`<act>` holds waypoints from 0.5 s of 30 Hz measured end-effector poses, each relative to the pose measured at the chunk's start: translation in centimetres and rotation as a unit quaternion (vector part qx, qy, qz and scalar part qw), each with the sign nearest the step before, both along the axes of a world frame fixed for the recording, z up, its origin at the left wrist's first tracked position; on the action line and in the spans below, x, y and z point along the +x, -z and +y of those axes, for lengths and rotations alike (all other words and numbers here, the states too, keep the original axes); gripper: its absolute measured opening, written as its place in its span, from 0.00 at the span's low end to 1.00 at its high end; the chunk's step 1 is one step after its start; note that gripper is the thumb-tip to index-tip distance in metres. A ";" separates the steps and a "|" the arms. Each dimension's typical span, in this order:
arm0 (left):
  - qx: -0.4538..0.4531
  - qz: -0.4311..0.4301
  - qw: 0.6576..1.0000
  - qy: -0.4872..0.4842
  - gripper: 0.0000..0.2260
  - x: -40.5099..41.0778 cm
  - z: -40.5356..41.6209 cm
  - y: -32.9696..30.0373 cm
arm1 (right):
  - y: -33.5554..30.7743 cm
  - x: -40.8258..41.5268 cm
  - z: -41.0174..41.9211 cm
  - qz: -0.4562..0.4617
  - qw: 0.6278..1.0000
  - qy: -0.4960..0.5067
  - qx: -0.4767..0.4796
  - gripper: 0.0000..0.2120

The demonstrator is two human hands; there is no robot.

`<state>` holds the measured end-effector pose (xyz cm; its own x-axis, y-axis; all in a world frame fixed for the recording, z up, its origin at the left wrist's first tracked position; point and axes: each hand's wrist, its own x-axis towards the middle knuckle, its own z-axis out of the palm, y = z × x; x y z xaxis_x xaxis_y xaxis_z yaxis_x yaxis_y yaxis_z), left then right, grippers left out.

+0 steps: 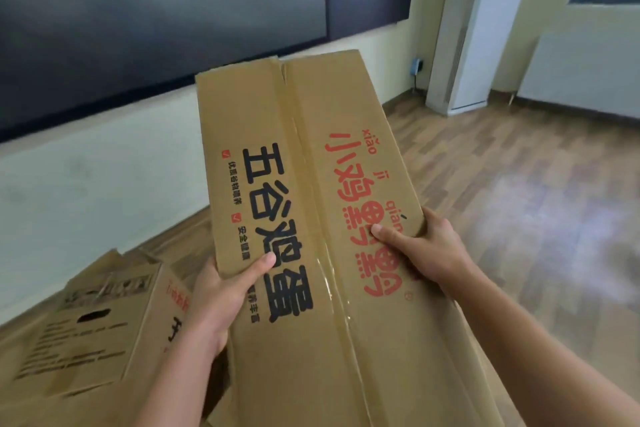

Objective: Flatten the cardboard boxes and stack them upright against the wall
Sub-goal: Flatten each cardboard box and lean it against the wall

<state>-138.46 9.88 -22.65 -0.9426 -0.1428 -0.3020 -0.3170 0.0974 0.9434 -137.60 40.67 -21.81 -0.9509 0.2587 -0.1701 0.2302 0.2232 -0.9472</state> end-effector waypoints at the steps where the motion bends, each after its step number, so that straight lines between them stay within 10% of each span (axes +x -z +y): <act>1: 0.003 0.016 1.000 0.011 0.42 -0.5 1.1 -2.6 | -2.4 0.0 1.0 0.021 1.000 0.009 -0.001 0.36; 15: 0.009 0.229 0.969 0.094 0.30 -10.2 24.9 -22.0 | -19.6 -4.9 24.0 0.237 0.960 0.140 0.051 0.38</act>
<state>-148.70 34.82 -0.64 -0.9872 0.0453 0.1528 0.1565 0.0948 0.9831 -142.46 64.62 -2.24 -0.8057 0.5080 0.3047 -0.1572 0.3127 -0.9368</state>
